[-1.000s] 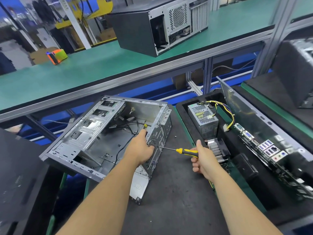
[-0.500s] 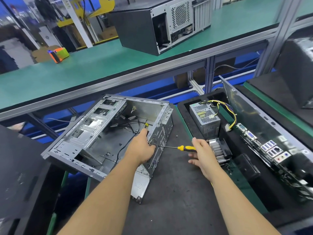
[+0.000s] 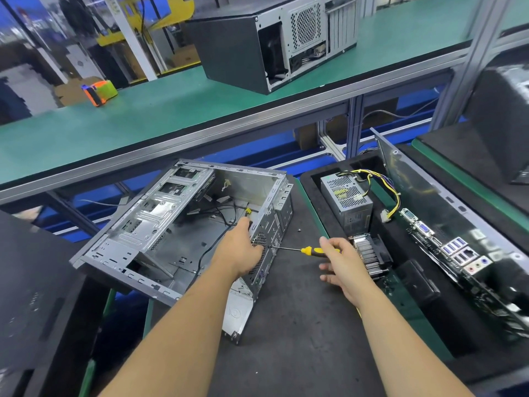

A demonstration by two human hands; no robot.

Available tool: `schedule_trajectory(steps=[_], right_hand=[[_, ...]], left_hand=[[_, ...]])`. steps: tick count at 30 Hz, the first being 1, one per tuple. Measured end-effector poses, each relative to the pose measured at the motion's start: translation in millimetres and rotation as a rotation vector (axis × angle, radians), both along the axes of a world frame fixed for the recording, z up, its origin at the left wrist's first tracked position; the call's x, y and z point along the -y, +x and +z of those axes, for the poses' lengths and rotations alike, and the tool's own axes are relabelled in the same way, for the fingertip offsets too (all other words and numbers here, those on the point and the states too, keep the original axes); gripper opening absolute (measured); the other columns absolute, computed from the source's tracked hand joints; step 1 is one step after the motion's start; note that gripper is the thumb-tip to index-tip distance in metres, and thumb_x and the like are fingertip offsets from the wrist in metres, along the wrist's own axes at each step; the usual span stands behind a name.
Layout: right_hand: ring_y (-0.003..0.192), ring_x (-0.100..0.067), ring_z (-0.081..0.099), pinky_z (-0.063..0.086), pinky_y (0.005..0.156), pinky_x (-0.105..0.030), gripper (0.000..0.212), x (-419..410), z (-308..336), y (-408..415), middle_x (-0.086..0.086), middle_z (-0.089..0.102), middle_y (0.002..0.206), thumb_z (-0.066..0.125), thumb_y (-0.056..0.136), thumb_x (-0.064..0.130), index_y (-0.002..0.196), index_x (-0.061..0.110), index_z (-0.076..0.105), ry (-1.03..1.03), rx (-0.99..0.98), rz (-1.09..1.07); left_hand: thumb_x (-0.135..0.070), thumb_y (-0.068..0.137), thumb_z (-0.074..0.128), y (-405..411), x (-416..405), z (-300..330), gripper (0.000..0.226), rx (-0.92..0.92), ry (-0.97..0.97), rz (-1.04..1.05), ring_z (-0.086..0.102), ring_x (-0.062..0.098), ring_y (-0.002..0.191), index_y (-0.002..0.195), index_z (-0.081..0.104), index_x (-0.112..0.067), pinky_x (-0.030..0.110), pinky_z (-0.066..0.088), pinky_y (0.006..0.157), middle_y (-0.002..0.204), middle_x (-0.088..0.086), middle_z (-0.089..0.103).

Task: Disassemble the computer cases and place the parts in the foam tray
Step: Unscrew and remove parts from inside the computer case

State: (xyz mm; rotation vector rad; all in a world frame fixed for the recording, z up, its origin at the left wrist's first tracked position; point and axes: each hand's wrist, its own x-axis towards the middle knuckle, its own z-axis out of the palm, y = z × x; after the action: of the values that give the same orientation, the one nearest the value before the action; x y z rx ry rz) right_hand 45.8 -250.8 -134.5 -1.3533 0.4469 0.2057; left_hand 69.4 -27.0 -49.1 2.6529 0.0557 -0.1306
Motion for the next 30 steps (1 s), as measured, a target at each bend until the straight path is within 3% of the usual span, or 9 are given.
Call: schedule_trajectory(steps=[4,7,10,13,15,18,24,26,30], right_hand=[[0.051,-0.017,0.041,0.037,0.044,-0.027,0.029,1,-4,1,-0.010,0.052,0.070,0.049,0.104,0.032,0.090,0.009,0.060,-0.105,-0.012,0.000],[0.065,-0.019,0.046,0.043,0.055,-0.030,0.008,4,-7,-1,-0.009,0.055,0.084,0.056,0.098,0.011,0.094,0.013,0.062,-0.098,0.073,-0.002],[0.079,-0.022,0.054,0.051,0.064,-0.031,0.028,5,-8,-3,-0.009,0.053,0.100,0.058,0.092,-0.005,0.104,0.019,0.062,0.061,0.105,0.006],[0.077,-0.022,0.060,0.054,0.059,-0.032,0.011,2,-3,-1,-0.010,0.059,0.098,0.067,0.095,0.019,0.104,0.019,0.061,0.050,0.054,0.022],[0.057,-0.020,0.054,0.047,0.047,-0.029,0.024,3,-3,2,-0.010,0.059,0.081,0.057,0.099,0.038,0.095,0.015,0.060,-0.105,-0.027,0.047],[0.050,-0.018,0.041,0.038,0.048,-0.030,0.023,5,-7,3,-0.007,0.050,0.068,0.053,0.100,0.032,0.083,0.017,0.059,-0.194,0.036,0.063],[0.079,-0.021,0.056,0.052,0.066,-0.031,0.031,7,-9,-1,-0.009,0.053,0.106,0.065,0.089,-0.004,0.102,0.024,0.065,0.057,0.122,0.028],[0.082,-0.023,0.060,0.055,0.062,-0.031,0.024,6,-6,-1,-0.011,0.056,0.109,0.071,0.090,0.009,0.108,0.022,0.063,0.089,0.079,0.048],[0.048,-0.018,0.049,0.041,0.044,-0.026,0.029,4,-3,-1,-0.010,0.058,0.075,0.053,0.101,0.040,0.097,0.013,0.060,-0.156,-0.046,0.105]], left_hand=[[-0.019,0.085,0.063,0,0,0,0.026,0.000,-0.003,0.000,0.063,0.023,0.078,0.106,0.048,-0.021,0.039,0.054,0.072,0.088,0.001,0.067],[-0.019,0.085,0.063,-1,0,-1,0.024,0.002,-0.008,0.008,0.063,0.023,0.078,0.103,0.047,-0.021,0.036,0.051,0.068,0.087,0.001,0.066],[-0.019,0.086,0.063,-1,0,-1,0.024,0.002,-0.011,0.007,0.063,0.022,0.077,0.103,0.047,-0.021,0.035,0.049,0.064,0.085,0.001,0.066],[-0.019,0.085,0.063,-1,0,-1,0.024,0.003,-0.008,0.006,0.062,0.019,0.076,0.104,0.047,-0.021,0.031,0.044,0.059,0.084,-0.001,0.065],[-0.018,0.085,0.062,-1,0,0,0.024,0.005,-0.011,0.007,0.061,0.018,0.076,0.105,0.048,-0.021,0.031,0.044,0.059,0.085,-0.001,0.065],[-0.018,0.085,0.062,-1,1,0,0.024,0.006,-0.010,0.009,0.061,0.016,0.075,0.104,0.048,-0.022,0.029,0.042,0.057,0.086,-0.003,0.065],[-0.019,0.086,0.063,-1,1,0,0.024,-0.003,-0.002,0.008,0.062,0.018,0.074,0.103,0.047,-0.022,0.031,0.041,0.056,0.084,-0.001,0.064],[-0.019,0.086,0.063,-1,1,0,0.023,-0.003,-0.007,0.009,0.062,0.019,0.075,0.103,0.047,-0.022,0.032,0.043,0.058,0.085,-0.001,0.065],[-0.019,0.086,0.063,-1,2,1,0.024,-0.011,0.003,0.010,0.063,0.021,0.078,0.105,0.048,-0.022,0.037,0.052,0.069,0.089,0.000,0.066]])
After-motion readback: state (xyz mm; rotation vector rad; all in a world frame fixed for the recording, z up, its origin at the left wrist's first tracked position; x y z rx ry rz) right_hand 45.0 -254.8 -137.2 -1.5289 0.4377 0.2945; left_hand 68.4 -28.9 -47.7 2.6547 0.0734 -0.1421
